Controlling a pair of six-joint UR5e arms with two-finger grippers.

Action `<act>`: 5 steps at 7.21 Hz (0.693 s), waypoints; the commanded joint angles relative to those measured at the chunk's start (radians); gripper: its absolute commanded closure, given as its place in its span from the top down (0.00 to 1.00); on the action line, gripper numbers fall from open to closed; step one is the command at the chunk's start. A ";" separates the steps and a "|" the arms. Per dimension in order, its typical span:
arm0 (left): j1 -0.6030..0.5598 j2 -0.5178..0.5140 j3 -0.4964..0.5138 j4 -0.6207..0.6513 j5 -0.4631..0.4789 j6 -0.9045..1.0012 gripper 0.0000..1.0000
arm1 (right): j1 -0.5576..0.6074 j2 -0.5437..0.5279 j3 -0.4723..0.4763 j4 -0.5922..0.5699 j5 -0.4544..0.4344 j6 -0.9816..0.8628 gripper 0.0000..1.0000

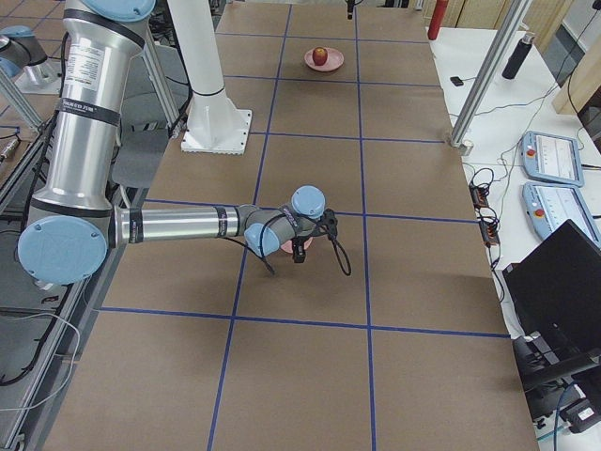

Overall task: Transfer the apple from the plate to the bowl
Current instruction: 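Lower right gripper to the pink bowl rim while left gripper nears the plate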

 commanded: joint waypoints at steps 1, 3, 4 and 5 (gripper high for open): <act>0.093 -0.002 -0.018 0.001 -0.056 -0.124 0.98 | -0.036 0.008 -0.023 0.003 -0.023 0.000 1.00; 0.121 -0.002 -0.019 0.000 -0.057 -0.134 0.98 | -0.051 0.013 -0.043 0.003 -0.025 0.002 0.84; 0.121 -0.002 -0.019 0.000 -0.059 -0.133 0.98 | -0.054 0.013 -0.048 0.004 -0.025 0.000 0.34; 0.121 -0.002 -0.019 0.000 -0.059 -0.133 0.98 | -0.060 0.013 -0.048 0.004 -0.026 -0.001 0.00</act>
